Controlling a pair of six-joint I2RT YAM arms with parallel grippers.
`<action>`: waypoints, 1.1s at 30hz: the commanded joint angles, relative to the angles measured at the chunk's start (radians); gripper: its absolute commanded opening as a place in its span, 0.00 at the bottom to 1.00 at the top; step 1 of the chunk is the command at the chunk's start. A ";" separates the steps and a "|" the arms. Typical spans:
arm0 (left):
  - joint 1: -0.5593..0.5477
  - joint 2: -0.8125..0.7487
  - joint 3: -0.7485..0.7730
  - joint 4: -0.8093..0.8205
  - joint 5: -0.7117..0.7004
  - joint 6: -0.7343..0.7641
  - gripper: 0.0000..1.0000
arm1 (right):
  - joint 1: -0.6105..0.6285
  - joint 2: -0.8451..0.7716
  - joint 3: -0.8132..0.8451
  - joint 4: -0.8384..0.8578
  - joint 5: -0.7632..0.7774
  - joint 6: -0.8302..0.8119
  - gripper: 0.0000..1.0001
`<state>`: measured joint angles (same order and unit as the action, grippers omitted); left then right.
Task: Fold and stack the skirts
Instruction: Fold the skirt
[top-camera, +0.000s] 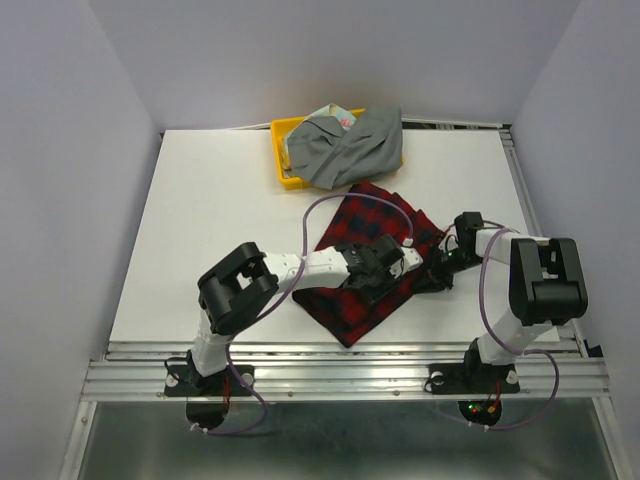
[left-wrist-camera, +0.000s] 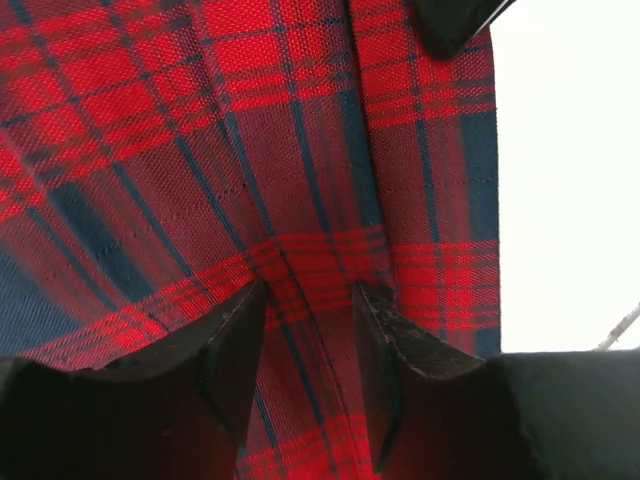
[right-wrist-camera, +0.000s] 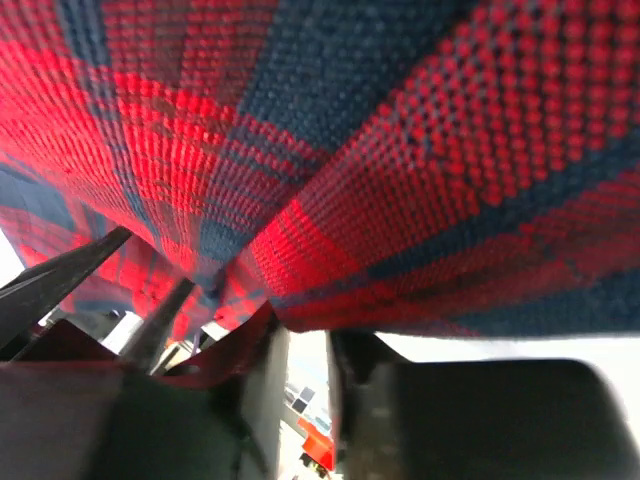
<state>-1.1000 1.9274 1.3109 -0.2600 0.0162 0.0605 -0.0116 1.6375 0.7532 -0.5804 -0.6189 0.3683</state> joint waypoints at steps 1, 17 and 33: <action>0.022 0.002 0.071 0.024 0.039 -0.017 0.55 | 0.005 0.065 0.067 0.088 0.168 -0.035 0.20; 0.022 0.030 0.185 0.010 -0.044 -0.103 0.70 | -0.034 -0.031 0.151 0.123 0.222 0.012 0.56; 0.022 0.160 0.353 -0.039 -0.084 -0.200 0.70 | -0.034 0.054 -0.003 0.211 0.074 0.004 0.34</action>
<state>-1.0737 2.0655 1.6077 -0.2733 -0.0322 -0.0986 -0.0467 1.6535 0.7986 -0.4114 -0.5903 0.3870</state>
